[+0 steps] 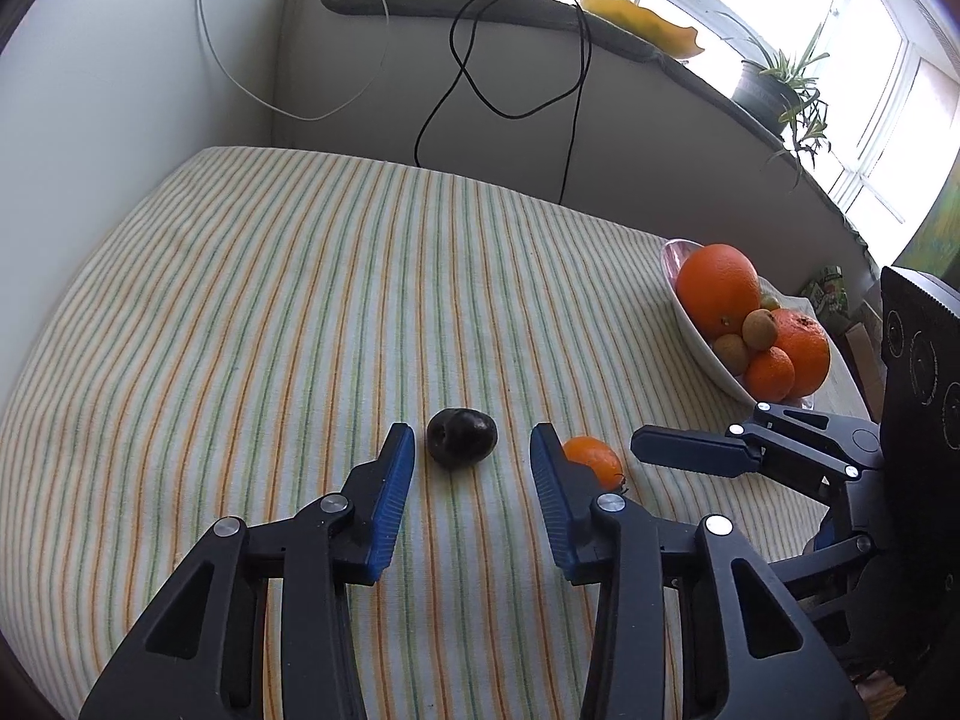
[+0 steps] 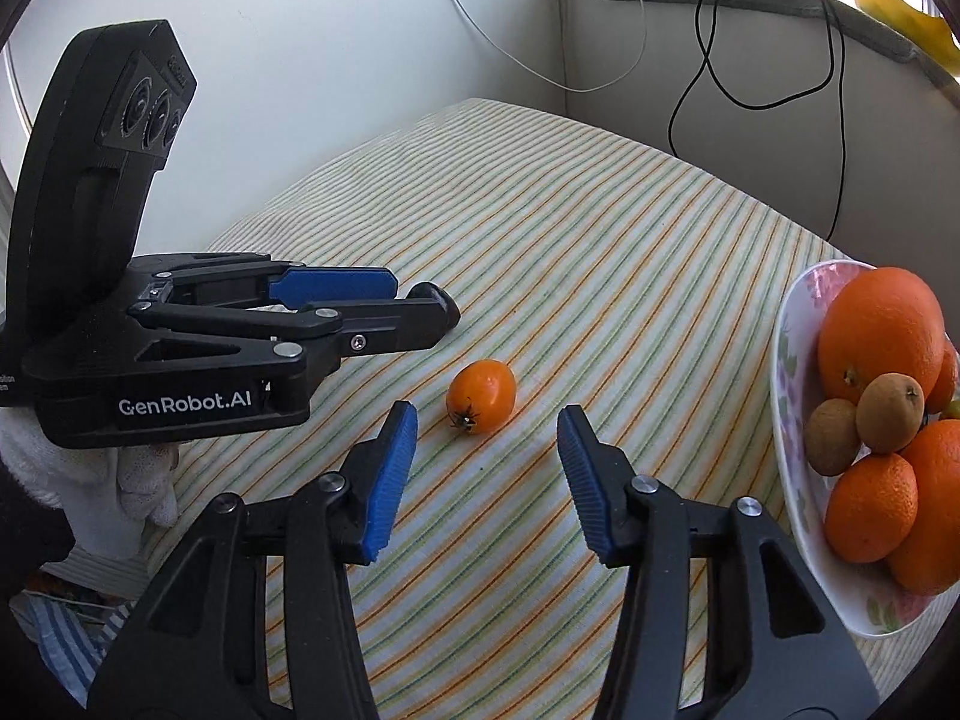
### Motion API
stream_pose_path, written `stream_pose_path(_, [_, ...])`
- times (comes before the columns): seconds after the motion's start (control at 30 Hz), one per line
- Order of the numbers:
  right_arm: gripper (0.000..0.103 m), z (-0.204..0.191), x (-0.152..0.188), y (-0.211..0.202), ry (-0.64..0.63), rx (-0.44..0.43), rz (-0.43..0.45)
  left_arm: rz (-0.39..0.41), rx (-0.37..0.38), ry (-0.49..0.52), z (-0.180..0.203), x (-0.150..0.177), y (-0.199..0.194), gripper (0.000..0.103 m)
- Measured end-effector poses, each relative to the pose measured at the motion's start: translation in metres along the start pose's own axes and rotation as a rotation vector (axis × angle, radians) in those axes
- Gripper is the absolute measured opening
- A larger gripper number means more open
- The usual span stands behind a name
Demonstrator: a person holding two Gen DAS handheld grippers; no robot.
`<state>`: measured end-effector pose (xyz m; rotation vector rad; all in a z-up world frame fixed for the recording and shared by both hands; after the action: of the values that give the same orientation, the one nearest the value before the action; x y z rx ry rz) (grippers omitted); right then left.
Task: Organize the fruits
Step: 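Grasp the dark plum with the left gripper while the right gripper grasps the small tangerine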
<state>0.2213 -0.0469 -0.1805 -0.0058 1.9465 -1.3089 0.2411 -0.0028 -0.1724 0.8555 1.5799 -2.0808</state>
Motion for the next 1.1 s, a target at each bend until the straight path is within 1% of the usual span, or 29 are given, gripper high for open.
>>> stream_pose_path(0.07, [0.048, 0.0, -0.001, 0.003, 0.001, 0.004, -0.004, -0.001, -0.004, 0.0, -0.002, 0.001, 0.0, 0.038])
stream_pose_path(0.1, [0.047, -0.001, -0.003, 0.004, 0.001, 0.002, -0.009, -0.002, -0.003, 0.0, -0.002, 0.001, 0.001, 0.036])
stream_pose_path(0.27, [0.045, -0.003, -0.005, 0.01, -0.002, 0.01, -0.016, -0.006, 0.002, 0.004, -0.002, 0.0, 0.004, 0.034])
stream_pose_path(0.33, [0.042, -0.003, -0.007, 0.014, -0.005, 0.012, -0.019, -0.009, 0.009, 0.006, -0.001, 0.0, 0.006, 0.033])
stream_pose_path(0.4, [0.037, -0.004, -0.008, 0.015, -0.009, 0.015, -0.021, -0.011, 0.01, 0.008, -0.001, 0.0, 0.007, 0.029])
stream_pose_path(0.57, [0.03, -0.005, -0.01, 0.02, -0.012, 0.017, -0.025, -0.006, 0.002, 0.023, -0.001, 0.0, 0.006, 0.023])
stream_pose_path(0.6, [0.027, -0.005, -0.01, 0.02, -0.011, 0.016, -0.026, -0.006, 0.0, 0.025, -0.001, 0.0, 0.006, 0.021])
stream_pose_path(0.8, [0.026, -0.008, -0.01, 0.019, -0.01, 0.019, -0.02, 0.0, 0.003, 0.024, -0.002, 0.0, 0.005, 0.02])
stream_pose_path(1.1, [0.026, -0.009, -0.01, -0.001, 0.01, 0.013, 0.016, 0.022, 0.006, 0.024, 0.002, 0.0, -0.004, 0.02])
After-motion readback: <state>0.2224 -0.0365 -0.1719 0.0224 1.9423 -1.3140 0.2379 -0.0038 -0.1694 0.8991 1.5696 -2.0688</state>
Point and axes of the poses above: each gripper's, at about its wrist camera, not at the fingertips, and y roughly the way its jaws point, z to its right, x to its underside, the point moved 10 cm from there along y, roughly the way its jaws point, and after that the axes turned 8 degrees about y, right-handed, at the moved point
